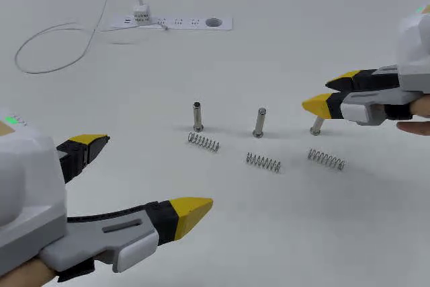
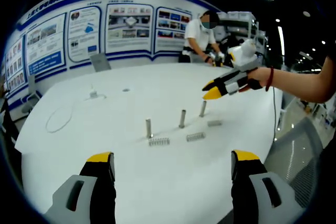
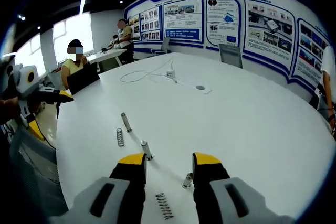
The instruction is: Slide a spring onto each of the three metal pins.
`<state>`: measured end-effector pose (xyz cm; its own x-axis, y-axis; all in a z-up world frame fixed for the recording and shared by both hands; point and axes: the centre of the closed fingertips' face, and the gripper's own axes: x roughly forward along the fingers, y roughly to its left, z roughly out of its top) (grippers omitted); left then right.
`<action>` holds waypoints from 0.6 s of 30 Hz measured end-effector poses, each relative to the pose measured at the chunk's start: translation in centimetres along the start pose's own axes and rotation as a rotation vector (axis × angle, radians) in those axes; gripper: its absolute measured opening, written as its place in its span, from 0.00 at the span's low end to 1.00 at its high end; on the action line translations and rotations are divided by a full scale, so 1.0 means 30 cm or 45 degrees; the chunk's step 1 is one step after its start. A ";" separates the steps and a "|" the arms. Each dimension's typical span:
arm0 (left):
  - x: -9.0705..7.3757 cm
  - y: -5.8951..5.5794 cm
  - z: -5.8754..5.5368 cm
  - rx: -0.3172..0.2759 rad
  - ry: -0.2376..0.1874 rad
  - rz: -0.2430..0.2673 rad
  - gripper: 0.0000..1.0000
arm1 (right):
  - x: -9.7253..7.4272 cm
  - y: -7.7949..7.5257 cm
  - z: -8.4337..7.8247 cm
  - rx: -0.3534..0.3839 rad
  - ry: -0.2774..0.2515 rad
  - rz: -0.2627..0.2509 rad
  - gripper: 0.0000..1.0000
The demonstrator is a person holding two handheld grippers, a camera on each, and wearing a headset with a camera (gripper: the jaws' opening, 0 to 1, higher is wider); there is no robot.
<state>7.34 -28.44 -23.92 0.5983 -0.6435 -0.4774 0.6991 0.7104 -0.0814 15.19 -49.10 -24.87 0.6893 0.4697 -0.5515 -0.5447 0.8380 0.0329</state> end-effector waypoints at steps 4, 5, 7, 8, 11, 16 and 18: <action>-0.006 0.004 0.003 -0.001 -0.006 0.009 0.94 | 0.013 0.037 0.013 -0.021 -0.005 0.031 0.37; -0.008 0.005 0.004 -0.003 -0.010 0.010 0.94 | 0.020 0.050 0.015 -0.024 -0.009 0.044 0.37; -0.010 0.006 0.005 -0.002 -0.012 0.012 0.94 | 0.030 0.075 0.013 -0.031 -0.003 0.068 0.37; -0.011 0.007 0.005 -0.002 -0.012 0.014 0.94 | 0.036 0.090 0.013 -0.042 -0.001 0.079 0.37; -0.015 0.008 0.004 -0.004 -0.013 0.016 0.95 | 0.051 0.134 0.022 -0.070 -0.007 0.115 0.37; -0.022 0.010 0.006 -0.006 -0.018 0.022 0.95 | 0.085 0.209 0.028 -0.126 -0.012 0.185 0.37; -0.024 0.013 0.005 -0.010 -0.020 0.028 0.95 | 0.103 0.234 0.025 -0.141 -0.008 0.208 0.37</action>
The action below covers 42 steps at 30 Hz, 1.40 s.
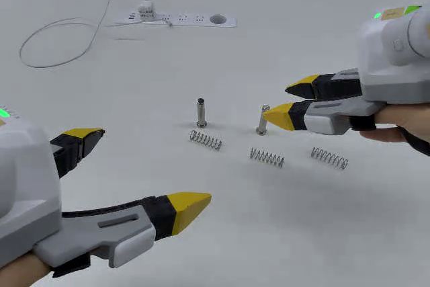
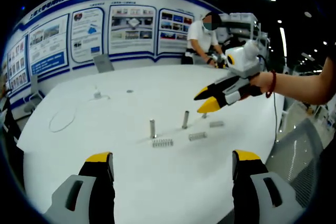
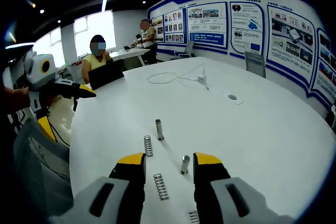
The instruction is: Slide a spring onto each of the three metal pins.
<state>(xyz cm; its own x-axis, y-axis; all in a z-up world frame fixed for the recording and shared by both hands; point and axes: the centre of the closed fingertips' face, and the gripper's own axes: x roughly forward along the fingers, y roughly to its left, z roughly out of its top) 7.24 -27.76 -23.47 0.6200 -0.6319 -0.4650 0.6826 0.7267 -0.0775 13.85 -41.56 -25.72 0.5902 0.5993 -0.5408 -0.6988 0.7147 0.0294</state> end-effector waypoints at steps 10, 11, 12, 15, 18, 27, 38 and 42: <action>-0.005 0.008 -0.003 -0.005 -0.005 0.012 0.95 | 0.101 0.079 -0.014 -0.028 0.020 0.095 0.35; -0.005 0.008 -0.004 -0.004 -0.004 0.012 0.95 | 0.110 0.084 -0.016 -0.026 0.021 0.100 0.35; -0.004 0.009 -0.005 -0.005 -0.005 0.013 0.95 | 0.123 0.091 -0.023 -0.019 0.032 0.107 0.35; -0.004 0.011 -0.007 -0.011 -0.006 0.016 0.95 | 0.154 0.097 -0.048 -0.025 0.067 0.100 0.34; -0.005 0.011 -0.012 -0.014 -0.004 0.015 0.94 | 0.180 0.109 -0.065 -0.009 0.087 0.111 0.33; -0.003 0.016 -0.024 -0.026 0.002 0.014 0.93 | 0.255 0.117 -0.094 0.013 0.103 0.078 0.30; 0.002 0.022 -0.040 -0.038 0.013 0.009 0.92 | 0.315 0.112 -0.140 -0.009 0.123 0.054 0.23; 0.006 0.021 -0.044 -0.041 0.017 0.004 0.91 | 0.327 0.109 -0.149 -0.013 0.121 0.045 0.20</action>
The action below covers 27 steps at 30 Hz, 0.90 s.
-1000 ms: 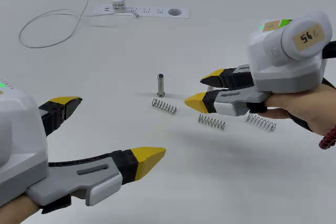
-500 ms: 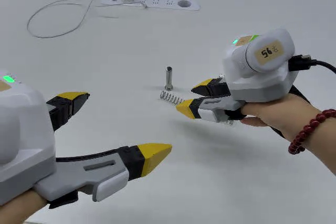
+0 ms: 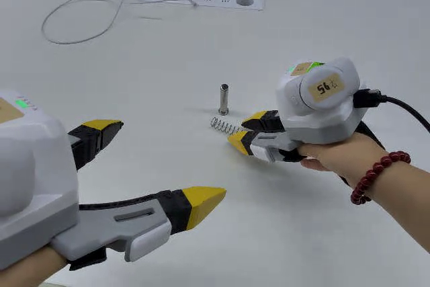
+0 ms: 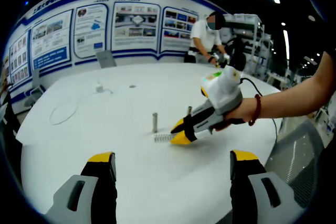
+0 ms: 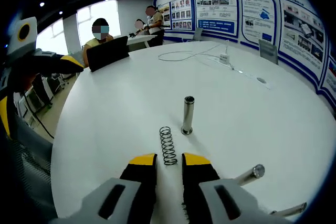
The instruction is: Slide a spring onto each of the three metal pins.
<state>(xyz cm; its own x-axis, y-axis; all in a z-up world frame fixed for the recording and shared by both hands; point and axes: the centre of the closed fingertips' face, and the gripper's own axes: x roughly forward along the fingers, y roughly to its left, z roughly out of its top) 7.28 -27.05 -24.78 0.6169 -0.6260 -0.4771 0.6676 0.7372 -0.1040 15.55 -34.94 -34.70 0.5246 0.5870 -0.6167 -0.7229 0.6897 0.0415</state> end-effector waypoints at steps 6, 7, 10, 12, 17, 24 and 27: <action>0.003 0.000 -0.006 -0.007 0.004 -0.004 0.91 | 0.009 0.002 0.001 -0.023 -0.006 -0.009 0.17; 0.004 -0.001 -0.007 -0.009 0.004 -0.005 0.91 | 0.012 0.004 0.000 -0.030 -0.003 -0.007 0.16; 0.005 -0.001 -0.010 -0.017 0.005 -0.008 0.91 | 0.014 0.002 -0.003 -0.042 0.003 -0.021 0.14; 0.004 -0.001 -0.012 -0.018 0.007 -0.008 0.90 | 0.014 0.002 -0.003 -0.037 0.004 -0.024 0.14; 0.002 0.000 -0.013 -0.020 0.007 -0.007 0.90 | 0.017 0.003 -0.003 -0.030 0.006 -0.029 0.12; 0.004 -0.004 -0.018 -0.023 0.017 -0.016 0.88 | 0.018 -0.002 -0.003 0.003 0.009 -0.023 0.12; 0.006 -0.007 -0.016 -0.022 0.016 -0.021 0.88 | 0.016 -0.001 -0.003 0.005 0.011 -0.018 0.11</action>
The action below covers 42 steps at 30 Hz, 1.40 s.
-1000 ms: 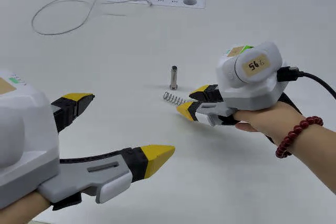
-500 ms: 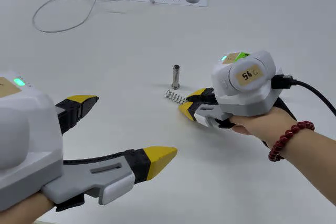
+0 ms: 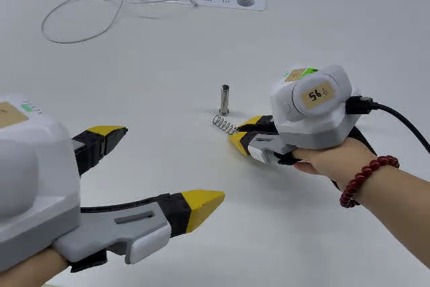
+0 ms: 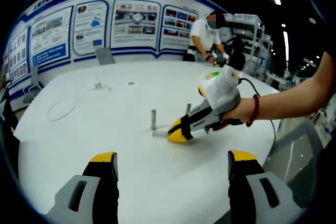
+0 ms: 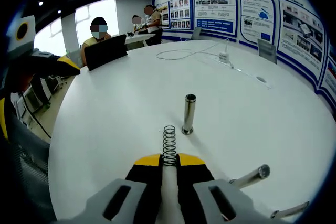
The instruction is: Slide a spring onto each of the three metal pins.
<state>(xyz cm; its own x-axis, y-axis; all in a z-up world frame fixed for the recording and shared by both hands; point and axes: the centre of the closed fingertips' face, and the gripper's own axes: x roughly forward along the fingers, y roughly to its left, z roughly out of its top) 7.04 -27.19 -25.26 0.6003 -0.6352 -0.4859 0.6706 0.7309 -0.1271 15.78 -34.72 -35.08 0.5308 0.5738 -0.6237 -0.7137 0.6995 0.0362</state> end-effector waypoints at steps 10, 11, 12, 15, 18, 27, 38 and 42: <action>0.003 0.013 0.010 -0.028 0.002 -0.009 0.83 | -0.039 0.004 0.020 0.035 -0.039 0.019 0.11; 0.005 0.016 0.012 -0.037 0.005 -0.013 0.81 | -0.046 0.005 0.025 0.026 -0.044 0.023 0.11; 0.006 0.018 0.014 -0.047 0.007 -0.016 0.79 | -0.052 0.009 0.030 0.015 -0.051 0.032 0.11; 0.008 0.023 0.020 -0.070 0.002 -0.026 0.77 | -0.077 0.006 0.046 0.011 -0.071 0.032 0.11; 0.014 0.028 0.024 -0.103 0.002 -0.038 0.72 | -0.104 0.001 0.064 0.034 -0.102 0.035 0.11; 0.043 0.015 0.038 -0.227 -0.020 -0.099 0.64 | -0.178 0.019 0.103 0.069 -0.190 0.070 0.11; 0.088 0.006 0.073 -0.437 -0.102 -0.177 0.52 | -0.252 0.078 0.114 0.018 -0.242 0.134 0.11; 0.099 0.000 0.087 -0.472 -0.120 -0.207 0.47 | -0.272 0.100 0.127 0.008 -0.276 0.159 0.11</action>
<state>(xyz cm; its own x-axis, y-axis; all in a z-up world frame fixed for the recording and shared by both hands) 9.95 -29.73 -24.43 0.5485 -0.7573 -0.3544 0.5679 0.6486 -0.5068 11.05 -35.68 -26.90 0.5247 0.7335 -0.4321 -0.7774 0.6197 0.1079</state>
